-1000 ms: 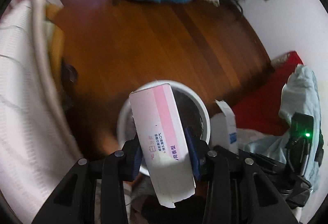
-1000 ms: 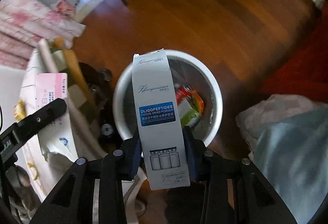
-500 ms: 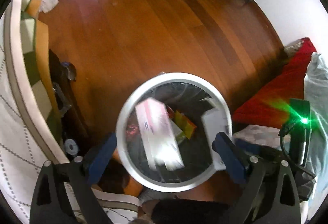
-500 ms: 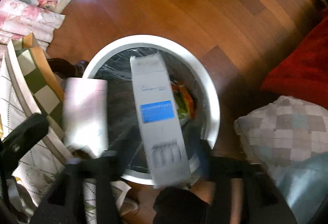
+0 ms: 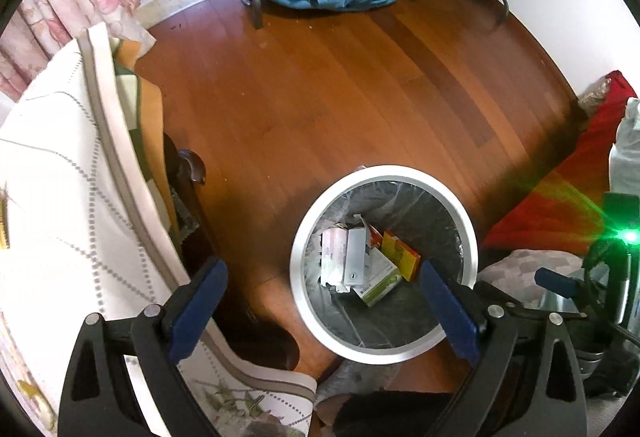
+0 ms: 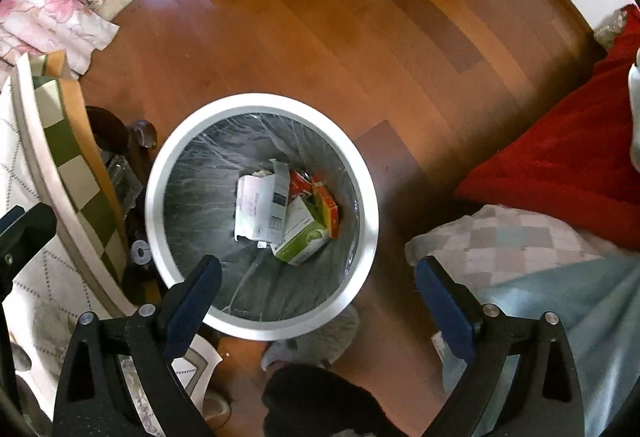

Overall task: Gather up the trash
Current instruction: 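Move both tools back toward the table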

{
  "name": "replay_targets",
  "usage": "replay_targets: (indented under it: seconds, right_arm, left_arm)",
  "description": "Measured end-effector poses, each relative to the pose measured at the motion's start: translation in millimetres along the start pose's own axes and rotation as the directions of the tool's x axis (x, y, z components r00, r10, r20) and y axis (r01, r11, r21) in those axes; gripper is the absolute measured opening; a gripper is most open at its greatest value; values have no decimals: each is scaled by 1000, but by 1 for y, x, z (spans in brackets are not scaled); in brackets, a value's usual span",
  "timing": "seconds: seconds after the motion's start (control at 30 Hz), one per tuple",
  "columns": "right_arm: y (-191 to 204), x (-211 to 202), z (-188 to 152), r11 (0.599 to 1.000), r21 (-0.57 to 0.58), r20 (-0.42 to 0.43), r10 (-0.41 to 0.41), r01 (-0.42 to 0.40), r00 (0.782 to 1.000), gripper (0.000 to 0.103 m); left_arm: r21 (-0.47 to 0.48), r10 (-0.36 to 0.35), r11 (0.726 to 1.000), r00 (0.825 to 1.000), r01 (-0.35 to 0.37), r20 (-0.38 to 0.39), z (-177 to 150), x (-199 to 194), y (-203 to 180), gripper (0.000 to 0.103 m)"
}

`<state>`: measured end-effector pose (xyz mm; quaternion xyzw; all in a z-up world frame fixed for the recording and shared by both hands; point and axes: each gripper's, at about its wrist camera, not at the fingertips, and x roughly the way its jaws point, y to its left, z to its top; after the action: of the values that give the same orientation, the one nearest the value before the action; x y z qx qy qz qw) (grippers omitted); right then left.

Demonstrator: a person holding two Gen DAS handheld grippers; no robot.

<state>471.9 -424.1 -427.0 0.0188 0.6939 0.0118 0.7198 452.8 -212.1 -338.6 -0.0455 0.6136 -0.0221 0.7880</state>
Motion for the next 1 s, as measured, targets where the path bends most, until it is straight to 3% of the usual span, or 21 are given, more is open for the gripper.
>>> replay_targets:
  seconds: [0.5, 0.83, 1.0]
  right_arm:
    - [5, -129, -40, 999, -34, 157, 12, -7, 988, 99]
    - [21, -231, -71, 996, -48, 308, 81, -70, 948, 99]
    - [74, -266, -82, 980, -125, 347, 190, -156, 918, 99]
  left_arm:
    - [11, 29, 999, 988, -31, 154, -17, -109, 0, 99]
    - [-36, 29, 999, 957, -19, 290, -38, -197, 24, 99]
    - [-148, 105, 987, 935, -57, 339, -58, -236, 78, 99]
